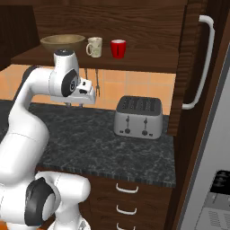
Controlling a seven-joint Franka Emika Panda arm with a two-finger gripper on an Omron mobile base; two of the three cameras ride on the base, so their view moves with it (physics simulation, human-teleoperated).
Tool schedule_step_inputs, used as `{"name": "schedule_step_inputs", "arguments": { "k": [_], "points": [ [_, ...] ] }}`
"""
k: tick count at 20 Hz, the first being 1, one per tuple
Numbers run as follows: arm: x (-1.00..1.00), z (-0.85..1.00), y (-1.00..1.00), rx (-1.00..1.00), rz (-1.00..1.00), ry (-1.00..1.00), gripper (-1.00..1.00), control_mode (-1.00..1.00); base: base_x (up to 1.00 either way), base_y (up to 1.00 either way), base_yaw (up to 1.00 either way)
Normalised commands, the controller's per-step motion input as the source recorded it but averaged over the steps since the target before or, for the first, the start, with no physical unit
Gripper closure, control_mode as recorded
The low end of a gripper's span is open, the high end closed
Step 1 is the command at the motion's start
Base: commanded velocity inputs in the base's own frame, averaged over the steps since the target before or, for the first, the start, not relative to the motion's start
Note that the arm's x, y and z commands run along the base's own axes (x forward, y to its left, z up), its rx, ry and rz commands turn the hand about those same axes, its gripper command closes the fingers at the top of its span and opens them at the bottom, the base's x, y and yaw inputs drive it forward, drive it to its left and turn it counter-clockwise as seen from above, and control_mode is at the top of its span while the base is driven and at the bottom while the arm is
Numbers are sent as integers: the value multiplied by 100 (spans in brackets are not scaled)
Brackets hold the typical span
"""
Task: Gather all objects into one cabinet and sort the glasses and bowls to opposite sides.
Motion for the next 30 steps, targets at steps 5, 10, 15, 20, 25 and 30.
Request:
{"name": "schedule_step_inputs", "arguments": {
  "k": [5,10,15,20,25,30],
  "points": [
    [-72,0,-3,0,-2,-6,-100,-100,0,0,0],
    [-100,0,0,0,0,-20,-100,-100,0,0,0],
    [-99,31,-7,0,-2,-6,-100,-100,0,0,0],
    [-81,48,-9,0,-3,0,-100,-100,0,0,0],
    [-52,45,-14,0,0,0,-100,-100,0,0,0],
    [-19,8,-1,0,0,0,-100,100,-33,0,0]
  ]
}}
